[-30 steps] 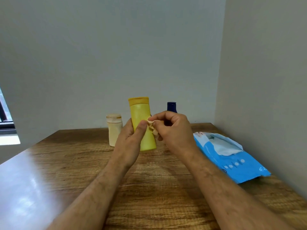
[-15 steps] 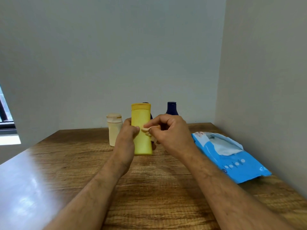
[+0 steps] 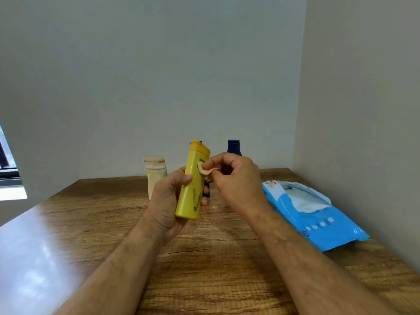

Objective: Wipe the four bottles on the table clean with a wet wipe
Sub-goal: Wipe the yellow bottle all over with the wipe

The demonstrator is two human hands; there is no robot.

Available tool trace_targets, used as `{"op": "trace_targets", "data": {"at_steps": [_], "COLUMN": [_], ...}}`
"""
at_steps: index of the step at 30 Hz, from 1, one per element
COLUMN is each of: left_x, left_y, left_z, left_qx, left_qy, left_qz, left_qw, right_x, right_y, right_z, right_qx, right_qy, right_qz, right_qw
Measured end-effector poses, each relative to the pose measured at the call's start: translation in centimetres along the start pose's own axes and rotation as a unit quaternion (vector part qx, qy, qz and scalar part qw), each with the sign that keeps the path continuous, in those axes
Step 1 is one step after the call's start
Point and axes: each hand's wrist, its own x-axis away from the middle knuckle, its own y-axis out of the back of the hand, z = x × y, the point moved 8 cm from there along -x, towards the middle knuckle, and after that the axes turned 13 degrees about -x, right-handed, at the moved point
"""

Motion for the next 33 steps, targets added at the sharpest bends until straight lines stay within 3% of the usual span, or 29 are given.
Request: {"op": "trace_targets", "data": {"at_steps": [6,13,19,24,33], "left_x": [-0.4,-0.6,-0.5,-0.6,0.0], "left_y": [0.8,1.9,0.8,0.9,3.0], "left_z": [0.2,-0.8,0.0,-0.1,-1.5], "left_qx": [-0.045,-0.148,-0.182,-0.208,-0.243], "left_qy": [0.000,-0.054,-0.044,-0.060,-0.091], "left_qz": [-0.045,-0.104,-0.069,-0.067,-0.178], "left_qw": [0.998,0.982,0.980,0.974,0.949], "right_x": [-0.1,0.6,-0.2,-0.2,-0.4], "right_y": [0.3,-2.2,0.4,0.4,1.0], "right_z": [0.5,-0.3,0.3,0.4,-1.1], "right_qx": [0.079,0.141,0.129,0.118,0.038], "right_qy": [0.067,0.039,0.068,0.073,0.035], "right_qz": [-0.026,0.116,-0.022,-0.022,-0.055], "right_qw": [0.994,0.982,0.989,0.990,0.997]}}
